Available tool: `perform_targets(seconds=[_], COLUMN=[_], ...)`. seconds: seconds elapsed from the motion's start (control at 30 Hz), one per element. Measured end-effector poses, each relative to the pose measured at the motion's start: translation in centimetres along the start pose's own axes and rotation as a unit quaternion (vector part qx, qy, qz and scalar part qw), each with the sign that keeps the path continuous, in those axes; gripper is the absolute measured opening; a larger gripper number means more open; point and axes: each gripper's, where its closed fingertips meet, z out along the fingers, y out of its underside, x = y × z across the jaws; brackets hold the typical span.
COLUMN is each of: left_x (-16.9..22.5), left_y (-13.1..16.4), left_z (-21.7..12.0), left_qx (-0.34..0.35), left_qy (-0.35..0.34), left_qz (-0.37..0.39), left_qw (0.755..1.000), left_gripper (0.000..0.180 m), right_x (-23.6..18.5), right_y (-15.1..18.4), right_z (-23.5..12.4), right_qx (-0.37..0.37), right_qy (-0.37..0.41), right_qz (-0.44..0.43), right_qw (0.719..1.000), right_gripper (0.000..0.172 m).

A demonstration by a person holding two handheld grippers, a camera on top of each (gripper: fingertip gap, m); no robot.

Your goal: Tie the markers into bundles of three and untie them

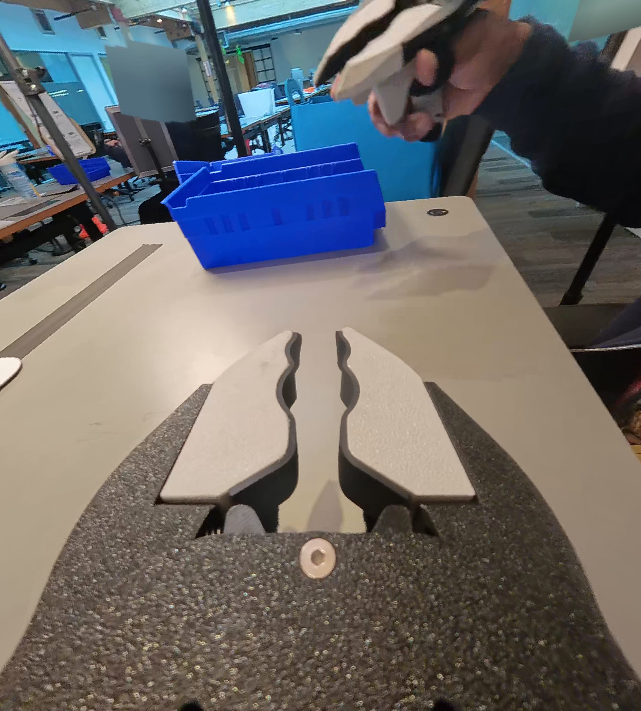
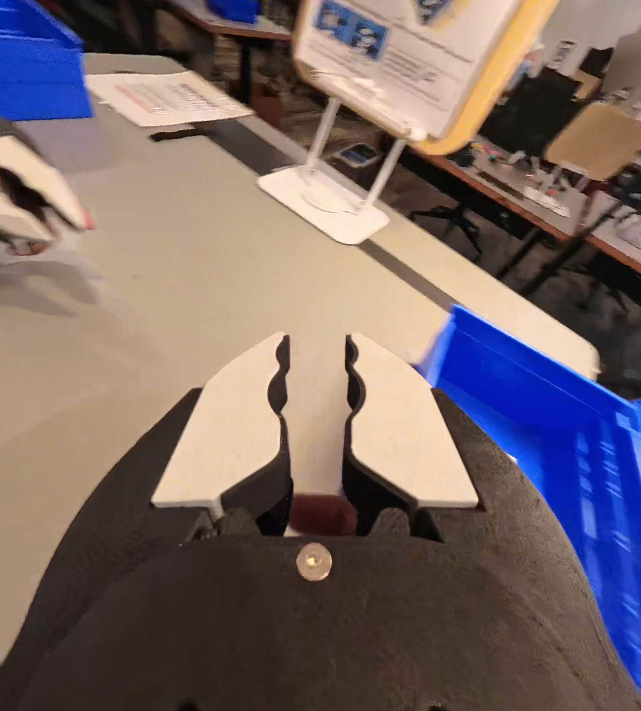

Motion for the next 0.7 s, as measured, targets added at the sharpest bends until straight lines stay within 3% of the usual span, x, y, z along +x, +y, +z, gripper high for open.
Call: perform_targets(seconds=[0.13,0.3,0.4,0.47,0.53,0.6,0.7], left_x=[-1.7,-4.0,-5.5,-6.2,-6.9,-7.8,-9.0], left_y=[0.6,1.8,1.8,0.9,-0.5,-1.7,-1.7], left_z=[-0.2,-0.9,-2.5,-4.5,-8.0,-13.8,-26.5], left_qx=[-0.004,-0.017,-0.013,0.002,0.017,0.02,-0.031], left_qy=[-0.041,-0.097,-0.142,-0.176,-0.225,-0.315,-0.499], left_qz=[-0.012,-0.046,-0.07,-0.09,-0.102,-0.093,-0.093], left_qw=[0.999,0.994,0.987,0.98,0.969,0.944,0.861], left_gripper=[0.026,0.043,0.051,0.056,0.061,0.061,0.061], right_x=[-8.2,-14.5,-15.8,-16.3,-16.8,-16.9,-17.1], right_y=[1.5,5.1,5.6,5.3,6.0,6.1,6.4], right_z=[6.7,15.3,17.2,17.2,17.1,17.0,17.1], right_qx=[-0.025,-0.059,-0.087,-0.079,-0.102,-0.106,-0.117], right_qy=[-0.095,-0.159,-0.17,-0.179,-0.196,-0.204,-0.211], right_qz=[-0.01,0.024,0.017,0.013,0.007,0.01,0.012], right_qw=[0.995,0.985,0.981,0.981,0.975,0.973,0.97], right_gripper=[0.038,0.044,0.055,0.047,0.051,0.051,0.051])
